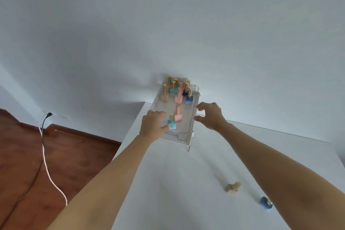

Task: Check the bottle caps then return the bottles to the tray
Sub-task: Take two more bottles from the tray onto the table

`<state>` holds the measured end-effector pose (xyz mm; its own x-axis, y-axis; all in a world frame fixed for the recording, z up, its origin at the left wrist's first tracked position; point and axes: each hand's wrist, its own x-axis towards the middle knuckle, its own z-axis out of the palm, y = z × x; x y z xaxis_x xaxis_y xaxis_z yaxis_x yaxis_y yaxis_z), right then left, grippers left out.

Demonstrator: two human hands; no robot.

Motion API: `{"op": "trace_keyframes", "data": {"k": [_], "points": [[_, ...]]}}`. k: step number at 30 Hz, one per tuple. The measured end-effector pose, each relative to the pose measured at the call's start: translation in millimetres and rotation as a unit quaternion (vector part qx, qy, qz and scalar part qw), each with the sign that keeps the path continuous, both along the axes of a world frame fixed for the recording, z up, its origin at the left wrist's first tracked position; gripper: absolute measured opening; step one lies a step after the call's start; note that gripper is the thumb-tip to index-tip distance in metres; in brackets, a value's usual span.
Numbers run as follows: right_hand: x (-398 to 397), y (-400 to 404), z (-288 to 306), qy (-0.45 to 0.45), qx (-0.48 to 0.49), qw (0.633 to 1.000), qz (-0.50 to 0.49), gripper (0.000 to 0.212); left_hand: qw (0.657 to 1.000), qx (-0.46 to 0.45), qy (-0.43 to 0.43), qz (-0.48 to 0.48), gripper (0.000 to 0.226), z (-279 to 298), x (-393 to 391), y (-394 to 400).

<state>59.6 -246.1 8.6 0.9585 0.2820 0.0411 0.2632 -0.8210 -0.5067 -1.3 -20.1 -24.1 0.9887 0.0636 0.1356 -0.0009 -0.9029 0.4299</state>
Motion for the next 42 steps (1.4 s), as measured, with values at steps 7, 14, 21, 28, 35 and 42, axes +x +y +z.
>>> {"op": "trace_keyframes", "data": {"k": [7,14,21,28,35,42], "points": [[21.3,46.1,-17.2,0.020,-0.075,0.997,0.002,0.053,0.999,0.023,0.039,0.007,0.037,-19.0,28.0,-11.3],[36.9,73.0,-33.9,0.003,-0.152,0.988,0.018,0.027,0.999,0.005,-0.029,0.017,0.035,-18.9,22.3,2.8],[36.6,81.6,-41.1,0.009,-0.123,0.992,-0.041,0.017,0.997,-0.020,-0.073,0.010,0.036,6.9,8.2,19.7],[7.8,22.7,1.4,-0.046,0.053,0.996,-0.057,0.007,0.994,-0.083,-0.064,-0.027,0.033,29.9,-10.7,-10.8],[-78.8,-89.9,21.7,-0.032,0.136,0.988,-0.065,0.025,0.985,-0.114,-0.011,-0.126,0.027,27.1,-37.8,-82.9],[-173.4,-182.3,-29.2,0.016,0.122,0.983,-0.134,0.022,0.965,-0.104,0.098,-0.220,0.013,-23.0,-85.5,-158.4]]}}
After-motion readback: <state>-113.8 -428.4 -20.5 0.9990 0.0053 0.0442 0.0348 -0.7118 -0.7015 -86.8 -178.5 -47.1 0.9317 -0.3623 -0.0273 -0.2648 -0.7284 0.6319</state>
